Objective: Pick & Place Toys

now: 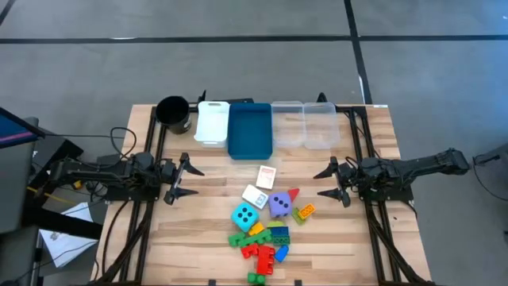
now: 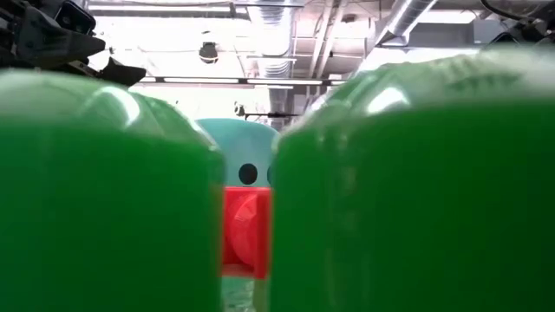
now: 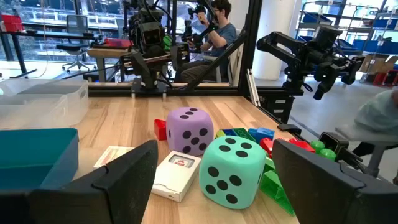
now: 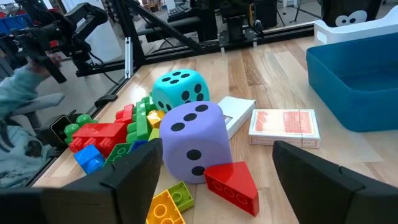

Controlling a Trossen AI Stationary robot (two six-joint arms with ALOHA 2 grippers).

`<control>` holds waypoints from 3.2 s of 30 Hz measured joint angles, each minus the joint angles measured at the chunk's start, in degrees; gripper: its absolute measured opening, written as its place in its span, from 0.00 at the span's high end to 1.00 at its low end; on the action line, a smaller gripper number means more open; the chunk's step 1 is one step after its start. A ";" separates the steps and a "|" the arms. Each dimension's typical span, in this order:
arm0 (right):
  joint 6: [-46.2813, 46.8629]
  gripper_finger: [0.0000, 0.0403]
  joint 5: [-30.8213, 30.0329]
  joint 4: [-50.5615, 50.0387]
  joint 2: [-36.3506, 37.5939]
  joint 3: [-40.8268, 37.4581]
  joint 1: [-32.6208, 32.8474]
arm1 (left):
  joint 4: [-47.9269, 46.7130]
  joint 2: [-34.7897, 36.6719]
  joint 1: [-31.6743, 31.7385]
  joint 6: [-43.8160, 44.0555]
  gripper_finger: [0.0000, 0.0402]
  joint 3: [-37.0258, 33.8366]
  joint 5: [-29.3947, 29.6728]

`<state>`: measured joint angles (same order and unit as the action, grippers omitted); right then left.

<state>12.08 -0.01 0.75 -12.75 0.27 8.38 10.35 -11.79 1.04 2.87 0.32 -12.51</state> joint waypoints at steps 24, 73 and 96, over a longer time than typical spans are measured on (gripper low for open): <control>-18.79 0.26 -10.58 1.64 0.02 0.52 -2.46 | 20.91 -0.02 0.00 8.11 0.23 0.00 1.19; -1.83 0.04 -7.43 26.29 -12.57 0.96 6.84 | 27.64 -18.38 0.00 5.55 0.23 0.00 17.64; -0.19 0.01 -17.95 38.50 -39.35 0.92 7.37 | 27.58 -18.38 0.00 5.57 0.23 0.00 17.64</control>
<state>11.88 -17.96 39.25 -52.10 1.19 15.75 37.93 -30.17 1.04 8.45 0.32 5.13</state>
